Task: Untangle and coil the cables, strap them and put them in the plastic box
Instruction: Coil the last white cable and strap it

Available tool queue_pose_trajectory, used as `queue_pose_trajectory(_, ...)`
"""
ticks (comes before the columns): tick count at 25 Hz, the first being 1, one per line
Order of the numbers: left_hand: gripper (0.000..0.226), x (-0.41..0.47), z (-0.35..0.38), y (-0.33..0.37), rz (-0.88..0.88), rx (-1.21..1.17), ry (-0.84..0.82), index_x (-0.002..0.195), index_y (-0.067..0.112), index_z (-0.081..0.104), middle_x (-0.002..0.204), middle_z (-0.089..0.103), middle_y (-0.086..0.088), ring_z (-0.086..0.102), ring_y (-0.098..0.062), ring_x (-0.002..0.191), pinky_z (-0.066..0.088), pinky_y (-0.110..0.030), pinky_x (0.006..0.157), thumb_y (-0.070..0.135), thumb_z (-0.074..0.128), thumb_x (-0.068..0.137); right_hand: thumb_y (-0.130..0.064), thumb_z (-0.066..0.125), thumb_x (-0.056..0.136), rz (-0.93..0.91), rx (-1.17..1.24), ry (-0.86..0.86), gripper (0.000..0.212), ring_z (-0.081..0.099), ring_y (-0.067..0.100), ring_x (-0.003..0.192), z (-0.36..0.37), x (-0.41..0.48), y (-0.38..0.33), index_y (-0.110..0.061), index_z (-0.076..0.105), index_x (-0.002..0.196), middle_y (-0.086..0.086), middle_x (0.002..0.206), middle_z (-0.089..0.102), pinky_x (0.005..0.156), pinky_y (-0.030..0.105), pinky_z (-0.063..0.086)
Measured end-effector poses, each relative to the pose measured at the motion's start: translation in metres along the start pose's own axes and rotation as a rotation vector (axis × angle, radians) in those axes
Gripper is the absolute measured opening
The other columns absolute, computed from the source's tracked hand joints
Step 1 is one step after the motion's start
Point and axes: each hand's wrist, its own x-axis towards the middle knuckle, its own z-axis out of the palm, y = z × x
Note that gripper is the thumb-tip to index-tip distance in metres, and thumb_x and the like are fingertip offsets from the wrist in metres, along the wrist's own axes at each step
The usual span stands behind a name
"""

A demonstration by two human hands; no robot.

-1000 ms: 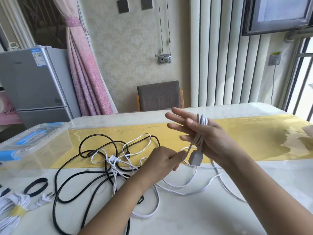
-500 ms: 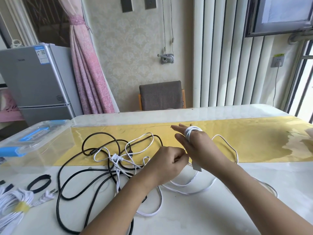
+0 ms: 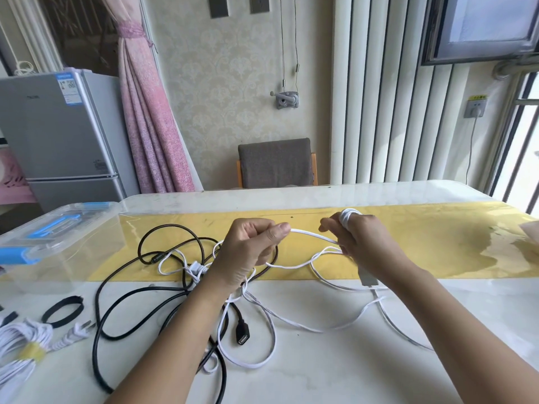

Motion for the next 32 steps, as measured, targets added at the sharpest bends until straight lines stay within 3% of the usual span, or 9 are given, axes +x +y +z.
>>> queue_pose_trajectory(5, 0.032, 0.003, -0.004, 0.000, 0.016, -0.187, 0.120, 0.046, 0.020, 0.048, 0.045, 0.024, 0.010, 0.015, -0.005, 0.039, 0.009, -0.020, 0.041, 0.030, 0.068, 0.069, -0.069, 0.036, 0.087, 0.104, 0.451, -0.438, 0.084, 0.032, 0.009, 0.042, -0.005, -0.008, -0.024, 0.008, 0.068, 0.078, -0.012, 0.043, 0.046, 0.052, 0.025, 0.035)
queue_pose_trajectory(7, 0.025, 0.006, -0.009, -0.002, 0.029, -0.208, 0.210, 0.053, 0.017, 0.061, 0.043, 0.024, 0.010, 0.015, -0.005, 0.039, 0.013, -0.018, 0.040, 0.026, 0.067, 0.076, -0.066, 0.043, 0.083, 0.095, 0.561, -0.671, 0.070, 0.029, 0.015, 0.047, -0.003, -0.012, -0.027, -0.004, 0.074, 0.091, -0.005, 0.048, 0.036, 0.049, 0.022, 0.034)
queue_pose_trajectory(10, 0.023, 0.010, -0.015, -0.008, 0.016, -0.127, 0.314, 0.065, 0.017, 0.070, 0.044, 0.023, 0.010, 0.016, -0.006, 0.041, 0.016, -0.019, 0.042, 0.031, 0.067, 0.083, -0.048, 0.053, 0.091, 0.068, 0.652, -0.850, 0.041, 0.040, 0.014, 0.045, 0.000, -0.016, -0.035, -0.012, 0.074, 0.095, 0.003, 0.070, 0.068, 0.052, 0.020, 0.040)
queue_pose_trajectory(12, 0.023, 0.010, -0.018, -0.012, -0.002, -0.090, 0.378, 0.068, 0.016, 0.070, 0.043, 0.023, 0.010, 0.016, -0.007, 0.042, 0.018, -0.018, 0.042, 0.036, 0.067, 0.080, -0.043, 0.049, 0.091, 0.125, 0.781, -0.797, 0.038, 0.048, 0.010, 0.043, 0.006, -0.018, -0.043, -0.013, 0.073, 0.097, 0.005, 0.090, 0.075, 0.047, 0.018, 0.036)
queue_pose_trajectory(17, 0.025, 0.011, -0.011, -0.016, -0.029, 0.127, 0.423, 0.074, 0.010, 0.068, 0.038, 0.034, 0.013, 0.027, -0.004, 0.041, 0.028, -0.015, 0.046, 0.034, 0.065, 0.082, -0.059, 0.050, 0.086, 0.121, 1.064, -0.754, 0.054, 0.014, 0.011, 0.034, 0.010, -0.017, -0.050, -0.014, 0.074, 0.069, -0.005, 0.034, 0.034, 0.040, 0.027, 0.011)
queue_pose_trajectory(20, 0.037, 0.010, -0.003, -0.031, -0.017, 0.310, 0.272, 0.065, 0.021, 0.068, 0.050, 0.042, -0.001, 0.036, -0.012, 0.052, 0.030, -0.025, 0.053, 0.051, 0.062, 0.085, -0.064, 0.061, 0.077, 0.071, 1.326, -0.754, 0.054, 0.016, 0.005, 0.030, 0.007, -0.017, -0.056, -0.013, 0.071, 0.065, -0.009, 0.033, 0.032, 0.035, 0.015, 0.017)
queue_pose_trajectory(23, 0.047, 0.004, 0.009, -0.041, -0.070, 0.527, 0.026, 0.054, 0.025, 0.065, 0.050, 0.031, -0.005, 0.030, -0.014, 0.049, 0.024, -0.026, 0.051, 0.058, 0.053, 0.086, -0.058, 0.053, 0.078, 0.109, 1.362, -0.492, 0.052, 0.020, 0.006, 0.027, -0.002, -0.014, -0.058, -0.012, 0.073, 0.063, -0.004, 0.031, 0.037, 0.036, 0.017, 0.019)
queue_pose_trajectory(26, 0.055, -0.001, 0.028, -0.040, -0.164, 0.577, -0.119, 0.052, 0.024, 0.065, 0.049, 0.033, -0.003, 0.031, -0.016, 0.048, 0.024, -0.029, 0.052, 0.061, 0.046, 0.088, -0.050, 0.045, 0.082, 0.229, 1.396, -0.165, 0.050, 0.023, 0.005, 0.024, -0.008, -0.006, -0.050, -0.014, 0.074, 0.065, 0.000, 0.043, 0.054, 0.037, 0.022, 0.011)
queue_pose_trajectory(32, 0.051, -0.012, 0.056, -0.030, -0.103, 0.666, -0.226, 0.055, 0.017, 0.062, 0.042, 0.035, 0.002, 0.033, -0.011, 0.042, 0.026, -0.023, 0.047, 0.045, 0.050, 0.095, -0.039, 0.041, 0.097, 0.259, 1.161, 0.032, 0.045, 0.067, 0.015, 0.062, -0.015, -0.003, -0.034, -0.004, 0.070, 0.092, 0.011, 0.087, 0.074, 0.047, 0.017, 0.045)
